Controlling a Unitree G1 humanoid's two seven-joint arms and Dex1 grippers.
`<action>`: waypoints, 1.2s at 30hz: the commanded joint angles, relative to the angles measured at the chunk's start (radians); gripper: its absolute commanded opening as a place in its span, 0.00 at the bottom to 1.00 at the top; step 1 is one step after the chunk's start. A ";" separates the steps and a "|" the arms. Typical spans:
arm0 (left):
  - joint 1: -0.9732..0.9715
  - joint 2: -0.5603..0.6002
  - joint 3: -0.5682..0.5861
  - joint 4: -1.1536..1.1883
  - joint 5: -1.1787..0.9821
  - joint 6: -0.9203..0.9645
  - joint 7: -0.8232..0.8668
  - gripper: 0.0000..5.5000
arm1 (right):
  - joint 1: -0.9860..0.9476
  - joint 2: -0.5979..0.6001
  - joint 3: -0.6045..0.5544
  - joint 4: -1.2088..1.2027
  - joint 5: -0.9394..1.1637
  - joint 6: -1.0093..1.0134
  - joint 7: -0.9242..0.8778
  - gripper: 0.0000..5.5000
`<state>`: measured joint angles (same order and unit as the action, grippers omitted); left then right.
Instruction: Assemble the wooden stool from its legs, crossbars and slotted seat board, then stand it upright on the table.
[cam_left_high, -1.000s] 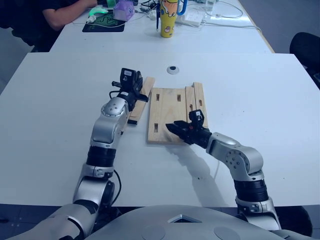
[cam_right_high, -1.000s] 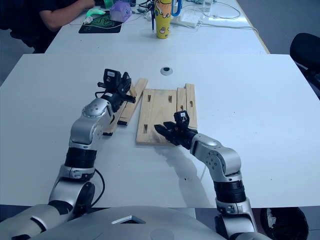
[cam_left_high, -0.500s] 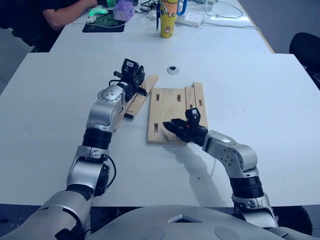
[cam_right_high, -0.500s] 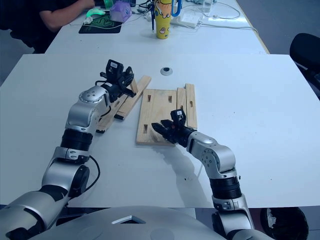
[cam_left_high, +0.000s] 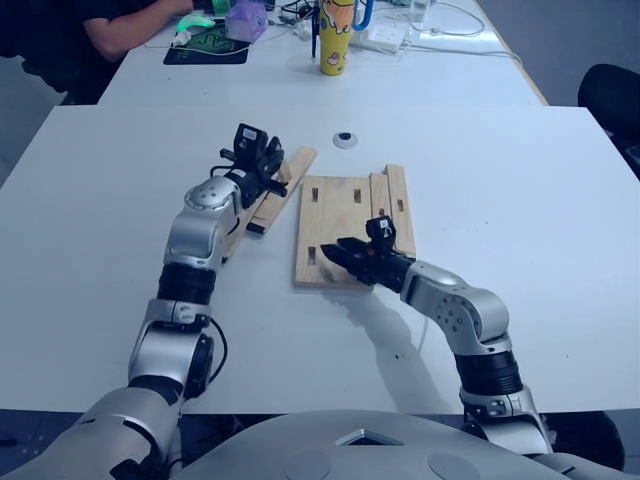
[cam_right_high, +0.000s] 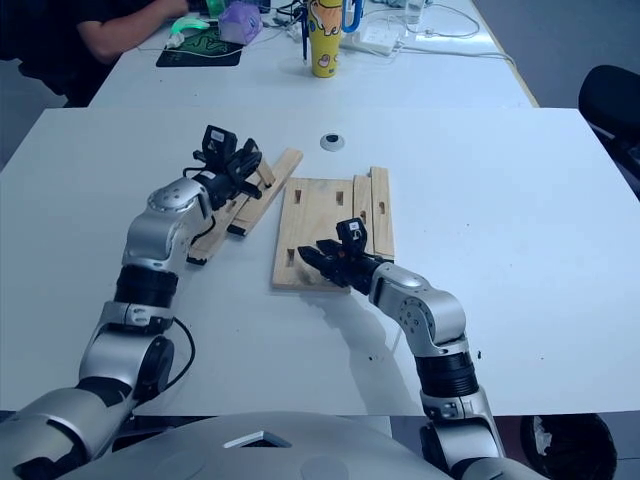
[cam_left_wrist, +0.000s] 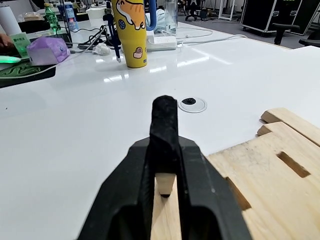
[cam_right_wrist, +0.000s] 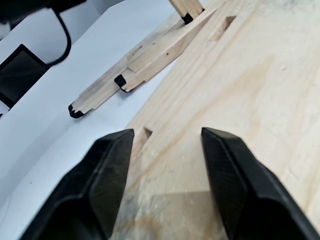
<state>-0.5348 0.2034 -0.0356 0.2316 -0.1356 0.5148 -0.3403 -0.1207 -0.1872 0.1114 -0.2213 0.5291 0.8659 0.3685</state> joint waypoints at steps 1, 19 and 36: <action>0.076 -0.015 -0.004 -0.090 -0.016 0.144 0.024 0.08 | 0.053 0.014 -0.006 0.000 -0.008 0.017 -0.028 0.46; 0.110 0.070 -0.015 -0.186 -0.039 0.302 -0.039 0.08 | 0.063 0.013 -0.017 -0.022 -0.023 -0.023 -0.026 0.46; 0.026 0.086 0.158 -0.323 -0.080 0.123 0.028 0.08 | -0.223 0.075 0.214 0.469 -0.441 -0.651 0.071 0.46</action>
<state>-0.4806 0.2646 0.0936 -0.1548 -0.2277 0.6739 -0.3252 -0.2293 -0.1475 0.2879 0.0971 0.1397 0.2842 0.4088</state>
